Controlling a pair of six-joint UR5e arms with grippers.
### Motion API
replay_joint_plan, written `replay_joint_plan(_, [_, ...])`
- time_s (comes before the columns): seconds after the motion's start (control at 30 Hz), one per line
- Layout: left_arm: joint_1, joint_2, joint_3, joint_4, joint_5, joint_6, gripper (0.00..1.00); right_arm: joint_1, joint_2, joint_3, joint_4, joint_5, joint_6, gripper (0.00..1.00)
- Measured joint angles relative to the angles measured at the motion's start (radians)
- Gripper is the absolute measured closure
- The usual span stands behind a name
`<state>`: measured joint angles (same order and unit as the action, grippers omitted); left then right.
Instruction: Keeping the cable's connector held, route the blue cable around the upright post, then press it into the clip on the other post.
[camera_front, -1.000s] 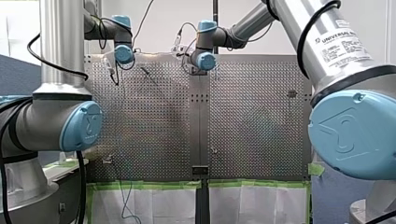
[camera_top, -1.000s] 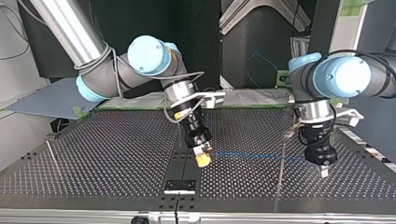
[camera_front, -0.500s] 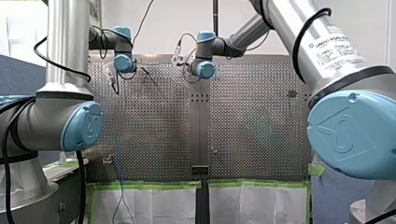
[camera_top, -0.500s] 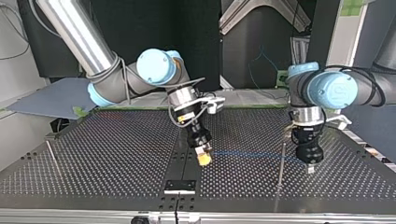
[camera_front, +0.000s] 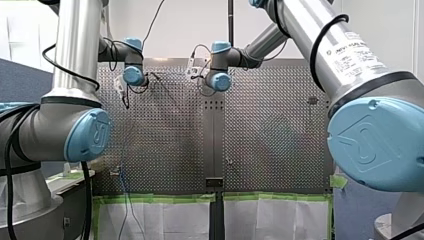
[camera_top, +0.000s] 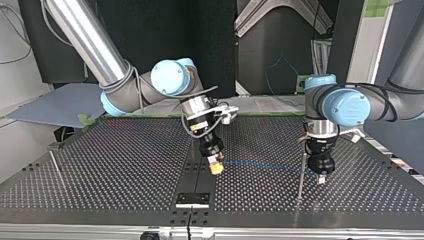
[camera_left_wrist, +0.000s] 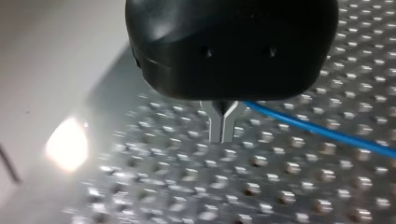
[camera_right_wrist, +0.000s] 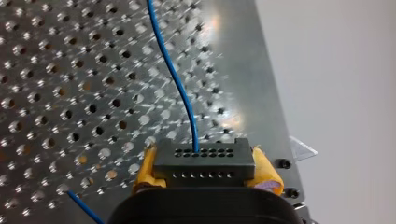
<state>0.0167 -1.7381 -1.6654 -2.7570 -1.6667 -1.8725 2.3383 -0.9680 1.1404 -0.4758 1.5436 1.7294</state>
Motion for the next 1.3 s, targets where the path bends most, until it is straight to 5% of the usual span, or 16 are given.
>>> replay_joint_plan(0.47, [-0.017, -0.079, 0.003, -0.018, -0.008, 0.003, 1.00, 0.007, 0.052, 0.013, 0.041, 0.028, -0.054, 1.00])
replay_joint_plan(0.53, [-0.019, -0.082, 0.003, -0.020, -0.014, 0.002, 0.93, 0.008, 0.056, 0.019, 0.042, 0.029, -0.056, 1.00])
replay_joint_plan(0.6, [-0.020, -0.083, 0.003, -0.025, -0.022, 0.000, 0.72, 0.008, 0.061, 0.029, 0.043, 0.029, -0.059, 1.00])
replay_joint_plan(0.73, [-0.021, -0.084, 0.003, -0.033, -0.036, -0.015, 0.58, 0.008, 0.071, 0.054, 0.041, 0.032, -0.065, 1.00])
replay_joint_plan(0.8, [-0.022, -0.084, 0.003, -0.040, -0.043, -0.023, 0.38, 0.008, 0.080, 0.064, 0.042, 0.033, -0.066, 1.00])
replay_joint_plan(0.83, [-0.022, -0.084, 0.003, -0.044, -0.047, -0.025, 0.38, 0.009, 0.085, 0.067, 0.043, 0.033, -0.066, 1.00])
replay_joint_plan(0.9, [-0.024, -0.084, 0.003, -0.050, -0.056, -0.028, 0.21, 0.009, 0.097, 0.074, 0.045, 0.035, -0.066, 1.00])
replay_joint_plan(1.1, [-0.032, -0.085, 0.003, -0.061, -0.060, -0.030, 0.03, 0.011, 0.126, 0.099, 0.044, 0.051, -0.066, 1.00])
replay_joint_plan(1.3, [-0.034, -0.098, 0.003, -0.065, -0.039, -0.032, 0.01, 0.012, 0.154, 0.117, 0.044, 0.070, -0.067, 1.00])
